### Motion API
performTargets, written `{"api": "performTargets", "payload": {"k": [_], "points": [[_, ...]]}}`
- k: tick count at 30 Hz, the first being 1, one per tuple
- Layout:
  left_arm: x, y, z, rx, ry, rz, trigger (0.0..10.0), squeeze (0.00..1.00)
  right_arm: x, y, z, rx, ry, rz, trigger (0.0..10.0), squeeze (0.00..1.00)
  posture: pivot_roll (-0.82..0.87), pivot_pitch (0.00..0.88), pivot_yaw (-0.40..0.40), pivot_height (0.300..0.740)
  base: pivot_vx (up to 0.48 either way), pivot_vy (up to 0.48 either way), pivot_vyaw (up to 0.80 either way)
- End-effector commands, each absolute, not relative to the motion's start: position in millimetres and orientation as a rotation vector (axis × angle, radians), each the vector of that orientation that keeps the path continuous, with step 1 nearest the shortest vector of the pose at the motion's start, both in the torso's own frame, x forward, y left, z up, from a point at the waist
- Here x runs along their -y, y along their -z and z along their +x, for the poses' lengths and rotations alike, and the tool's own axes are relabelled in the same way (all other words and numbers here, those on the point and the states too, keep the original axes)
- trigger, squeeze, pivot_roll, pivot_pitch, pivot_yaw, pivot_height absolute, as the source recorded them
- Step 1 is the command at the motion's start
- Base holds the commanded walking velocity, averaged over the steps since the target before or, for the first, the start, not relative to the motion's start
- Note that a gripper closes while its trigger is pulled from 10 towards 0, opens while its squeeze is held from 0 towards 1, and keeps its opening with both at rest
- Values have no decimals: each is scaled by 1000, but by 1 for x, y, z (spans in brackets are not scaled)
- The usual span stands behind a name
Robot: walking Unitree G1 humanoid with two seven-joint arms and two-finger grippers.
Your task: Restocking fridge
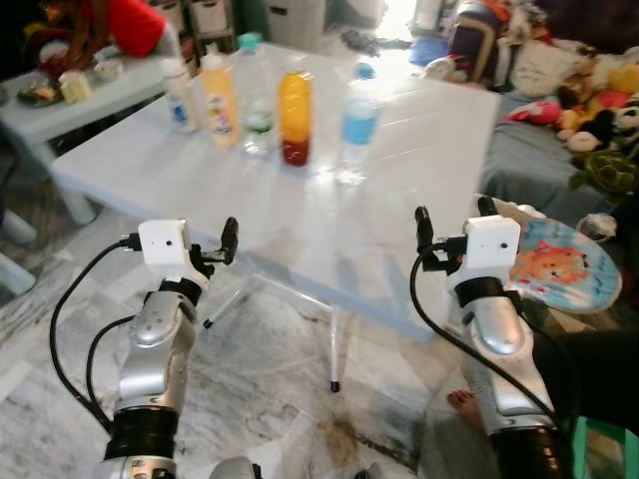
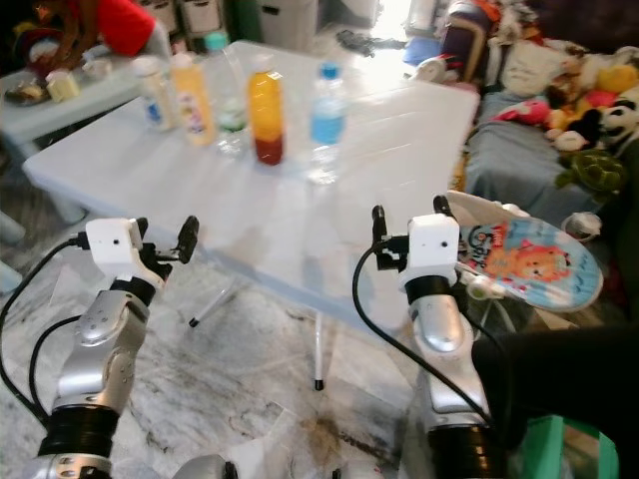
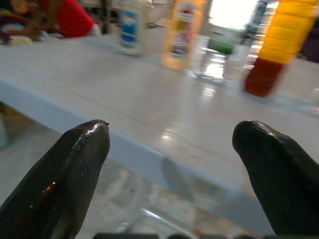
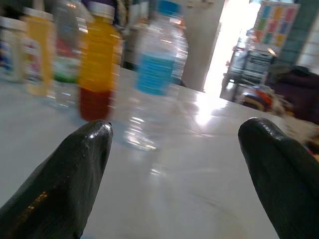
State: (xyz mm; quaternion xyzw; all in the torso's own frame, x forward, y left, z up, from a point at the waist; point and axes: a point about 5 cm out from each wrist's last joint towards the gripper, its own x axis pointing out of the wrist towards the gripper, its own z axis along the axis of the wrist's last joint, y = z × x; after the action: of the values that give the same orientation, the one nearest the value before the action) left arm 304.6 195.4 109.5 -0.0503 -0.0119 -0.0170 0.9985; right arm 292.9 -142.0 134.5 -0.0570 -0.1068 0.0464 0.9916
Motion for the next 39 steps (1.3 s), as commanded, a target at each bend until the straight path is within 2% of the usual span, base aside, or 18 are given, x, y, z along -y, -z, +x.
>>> {"api": "performTargets", "payload": {"k": [1,5,18,28,39], "points": [[-184,-113,307,40,68,-104,10000,0,153,-137,293,221,-64,-131,10000,0,-34,80,-46,740,0,420,0],[-180,-113,307,44,83,-95,10000,0,153,-135,294,213,-64,-129,10000,0,-33,82,-48,740,121,416,0],[-174,-112,307,42,113,-88,10000,0,151,-134,294,210,-70,-133,10000,0,-34,85,-48,740,317,356,-706],[-173,-111,306,39,118,-83,10000,0,149,-132,295,204,-78,-135,10000,0,-31,87,-50,740,333,0,-499],[-175,-111,307,38,121,-72,10000,0,149,-132,297,204,-78,-143,10000,0,-32,96,-47,740,247,0,0]]}}
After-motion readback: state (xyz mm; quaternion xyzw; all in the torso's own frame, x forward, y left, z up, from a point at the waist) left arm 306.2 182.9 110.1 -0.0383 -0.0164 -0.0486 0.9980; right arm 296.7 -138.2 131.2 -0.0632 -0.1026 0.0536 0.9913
